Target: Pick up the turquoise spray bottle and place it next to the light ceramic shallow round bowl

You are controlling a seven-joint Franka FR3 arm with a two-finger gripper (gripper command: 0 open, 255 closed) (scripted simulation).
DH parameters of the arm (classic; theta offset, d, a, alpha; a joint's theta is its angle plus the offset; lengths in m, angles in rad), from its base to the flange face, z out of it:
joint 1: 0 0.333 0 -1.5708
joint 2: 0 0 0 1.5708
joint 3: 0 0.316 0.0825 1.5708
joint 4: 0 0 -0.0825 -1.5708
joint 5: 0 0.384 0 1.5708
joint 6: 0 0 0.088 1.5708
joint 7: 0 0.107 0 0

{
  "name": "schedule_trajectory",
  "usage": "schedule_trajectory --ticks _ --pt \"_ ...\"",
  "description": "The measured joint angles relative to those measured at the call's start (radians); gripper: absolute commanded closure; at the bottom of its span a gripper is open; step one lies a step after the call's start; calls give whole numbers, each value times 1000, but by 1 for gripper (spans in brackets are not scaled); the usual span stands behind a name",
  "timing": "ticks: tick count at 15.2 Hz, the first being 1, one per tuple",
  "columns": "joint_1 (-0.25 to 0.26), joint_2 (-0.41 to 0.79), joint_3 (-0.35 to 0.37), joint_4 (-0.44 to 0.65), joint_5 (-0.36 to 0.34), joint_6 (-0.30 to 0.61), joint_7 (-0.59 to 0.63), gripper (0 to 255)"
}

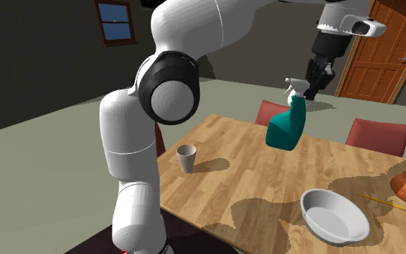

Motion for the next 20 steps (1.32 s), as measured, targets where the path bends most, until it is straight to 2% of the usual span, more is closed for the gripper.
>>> schedule_trajectory --ticks 3,10,20 --pt "-16 16 -14 5 -2 7 -31 255" --pt "-19 -49 -17 -182 -1 127 -52 255" --pt "-19 -104 -16 -386 1 276 -69 255"
